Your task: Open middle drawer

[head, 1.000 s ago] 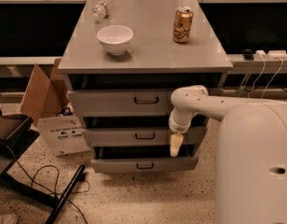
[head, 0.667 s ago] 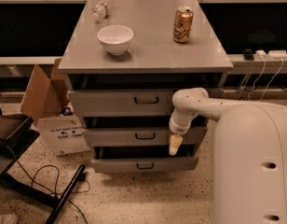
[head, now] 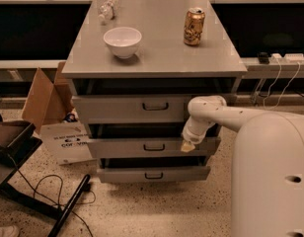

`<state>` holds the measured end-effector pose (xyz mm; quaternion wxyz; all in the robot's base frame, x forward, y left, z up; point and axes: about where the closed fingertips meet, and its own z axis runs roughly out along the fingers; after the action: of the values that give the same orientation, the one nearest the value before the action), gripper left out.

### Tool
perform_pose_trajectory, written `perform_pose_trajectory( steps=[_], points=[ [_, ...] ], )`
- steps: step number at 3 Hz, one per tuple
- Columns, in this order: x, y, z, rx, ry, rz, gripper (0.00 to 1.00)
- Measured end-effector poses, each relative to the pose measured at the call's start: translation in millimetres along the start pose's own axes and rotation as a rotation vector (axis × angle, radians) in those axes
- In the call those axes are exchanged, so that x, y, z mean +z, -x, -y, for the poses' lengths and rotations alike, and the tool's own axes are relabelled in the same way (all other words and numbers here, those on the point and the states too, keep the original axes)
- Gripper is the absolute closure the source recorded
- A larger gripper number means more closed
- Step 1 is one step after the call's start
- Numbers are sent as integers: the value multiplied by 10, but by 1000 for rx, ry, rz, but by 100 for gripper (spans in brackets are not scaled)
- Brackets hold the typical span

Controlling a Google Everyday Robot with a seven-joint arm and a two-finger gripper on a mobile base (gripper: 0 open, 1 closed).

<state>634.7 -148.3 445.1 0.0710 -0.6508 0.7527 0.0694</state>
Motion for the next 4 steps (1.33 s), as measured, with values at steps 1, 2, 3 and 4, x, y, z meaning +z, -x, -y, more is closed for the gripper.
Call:
perform_pose_trajectory(
  steps=[1,2,3,4],
  points=[
    [-62,12,3,0,-1,0,93],
    [-199,-299,-221,116,-41,16,100],
    [14,-436,-596,140,26,-9,81],
    [14,-433,-596,139,26,-10,58]
  ],
)
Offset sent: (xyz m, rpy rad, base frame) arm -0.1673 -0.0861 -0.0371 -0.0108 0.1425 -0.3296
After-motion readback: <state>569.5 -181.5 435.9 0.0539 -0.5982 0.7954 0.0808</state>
